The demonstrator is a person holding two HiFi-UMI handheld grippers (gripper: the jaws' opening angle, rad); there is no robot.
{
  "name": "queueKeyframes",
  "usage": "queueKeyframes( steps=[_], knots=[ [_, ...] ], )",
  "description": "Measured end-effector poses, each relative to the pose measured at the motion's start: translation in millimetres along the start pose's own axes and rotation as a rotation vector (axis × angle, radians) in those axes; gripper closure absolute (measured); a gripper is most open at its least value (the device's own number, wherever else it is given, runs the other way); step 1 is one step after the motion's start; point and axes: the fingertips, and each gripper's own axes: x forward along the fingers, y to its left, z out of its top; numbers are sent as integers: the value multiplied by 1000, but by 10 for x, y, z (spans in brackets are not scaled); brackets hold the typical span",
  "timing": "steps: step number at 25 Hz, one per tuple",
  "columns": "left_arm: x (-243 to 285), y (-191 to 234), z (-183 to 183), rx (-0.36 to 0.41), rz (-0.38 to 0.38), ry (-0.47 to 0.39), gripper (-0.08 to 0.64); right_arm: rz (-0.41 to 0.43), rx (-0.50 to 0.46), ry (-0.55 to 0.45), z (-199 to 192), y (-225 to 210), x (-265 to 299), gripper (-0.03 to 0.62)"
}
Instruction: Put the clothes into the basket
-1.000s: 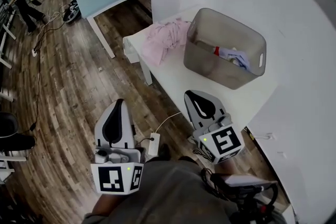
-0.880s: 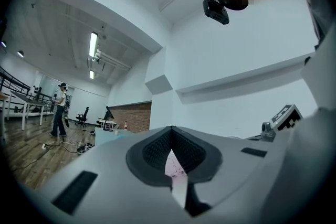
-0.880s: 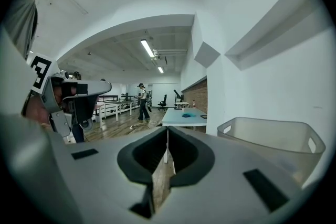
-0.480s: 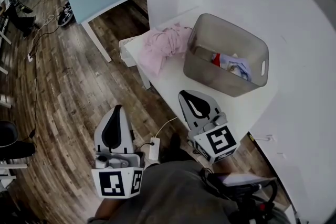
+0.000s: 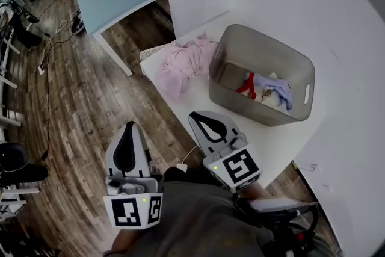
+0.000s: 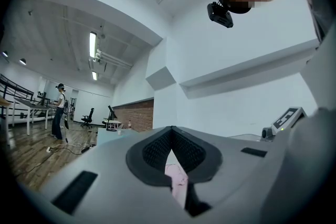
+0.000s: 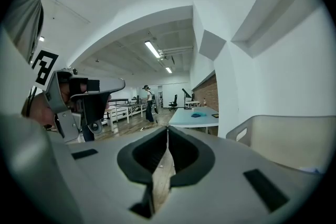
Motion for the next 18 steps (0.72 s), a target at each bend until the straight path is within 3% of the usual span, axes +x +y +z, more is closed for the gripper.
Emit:
queueKeyframes(
  steps=[6,10,16,18],
  knots=[
    [258,122,-70,28,4,25,552,24,22,-10,-15,-95,333,580],
    [579,266,-252,9,-38,21,552,11,19,0,-118,-104,661,578],
    [1278,508,-609,-32,-202,79,552,-144,72,52,-386,-416,1240,575],
    [1528,608,-728,-48,-262,106,552,-219,75,83,-473,-586,1445,526]
  ],
)
